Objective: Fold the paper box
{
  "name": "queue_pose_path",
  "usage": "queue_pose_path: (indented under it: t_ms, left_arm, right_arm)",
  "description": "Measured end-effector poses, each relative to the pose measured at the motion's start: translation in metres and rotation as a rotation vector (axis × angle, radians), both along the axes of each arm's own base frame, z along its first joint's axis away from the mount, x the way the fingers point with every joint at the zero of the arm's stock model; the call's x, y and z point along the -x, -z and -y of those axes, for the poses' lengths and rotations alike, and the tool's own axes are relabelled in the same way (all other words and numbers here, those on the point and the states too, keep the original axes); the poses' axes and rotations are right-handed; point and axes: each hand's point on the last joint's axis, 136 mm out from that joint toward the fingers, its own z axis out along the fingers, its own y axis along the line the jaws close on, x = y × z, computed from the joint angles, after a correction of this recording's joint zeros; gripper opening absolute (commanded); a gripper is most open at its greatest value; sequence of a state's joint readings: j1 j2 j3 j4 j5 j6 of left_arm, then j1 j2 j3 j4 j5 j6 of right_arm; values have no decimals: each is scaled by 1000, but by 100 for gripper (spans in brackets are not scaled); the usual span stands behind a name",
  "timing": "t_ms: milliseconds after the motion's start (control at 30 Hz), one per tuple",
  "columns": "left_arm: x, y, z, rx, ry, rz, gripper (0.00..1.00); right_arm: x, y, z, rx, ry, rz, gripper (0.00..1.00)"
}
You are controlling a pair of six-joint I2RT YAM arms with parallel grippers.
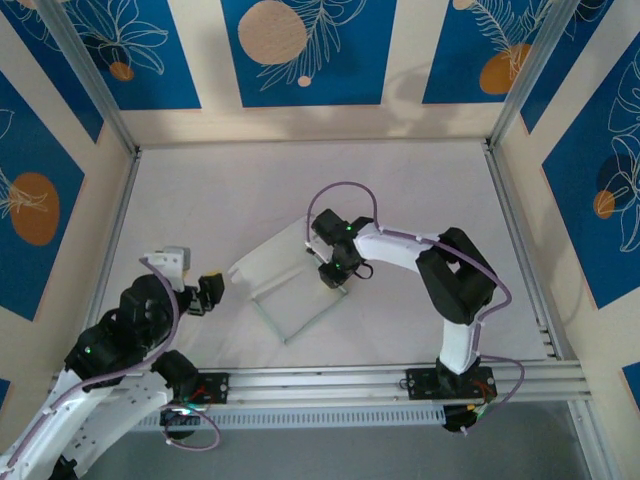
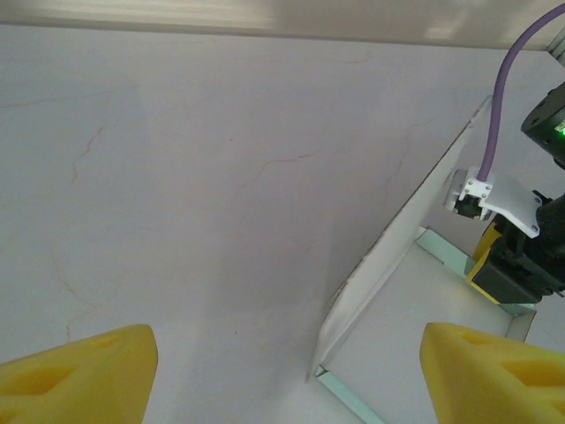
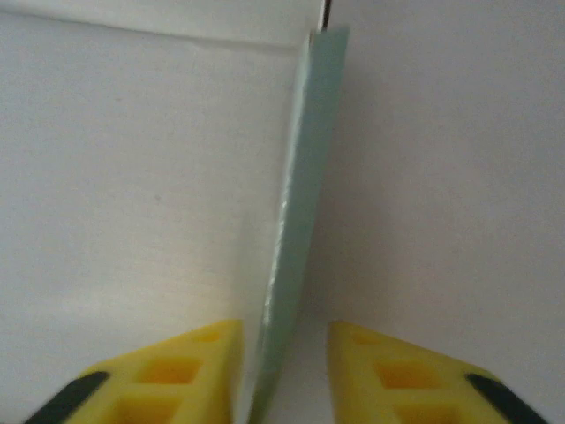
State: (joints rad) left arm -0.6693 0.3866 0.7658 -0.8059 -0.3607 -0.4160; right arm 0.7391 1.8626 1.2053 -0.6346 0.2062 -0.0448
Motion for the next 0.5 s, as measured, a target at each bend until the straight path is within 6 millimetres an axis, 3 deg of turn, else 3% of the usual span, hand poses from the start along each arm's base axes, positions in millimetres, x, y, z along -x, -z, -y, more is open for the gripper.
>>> queue_pose_path:
  t_ms: [400, 500]
  left_arm:
    - [4, 4, -3, 14, -11, -14, 77]
    - [4, 4, -3, 15, -11, -13, 77]
  right_arm:
    - [-13, 2, 10, 151, 46, 126, 0]
    - [-15, 0, 13, 213, 51, 189, 0]
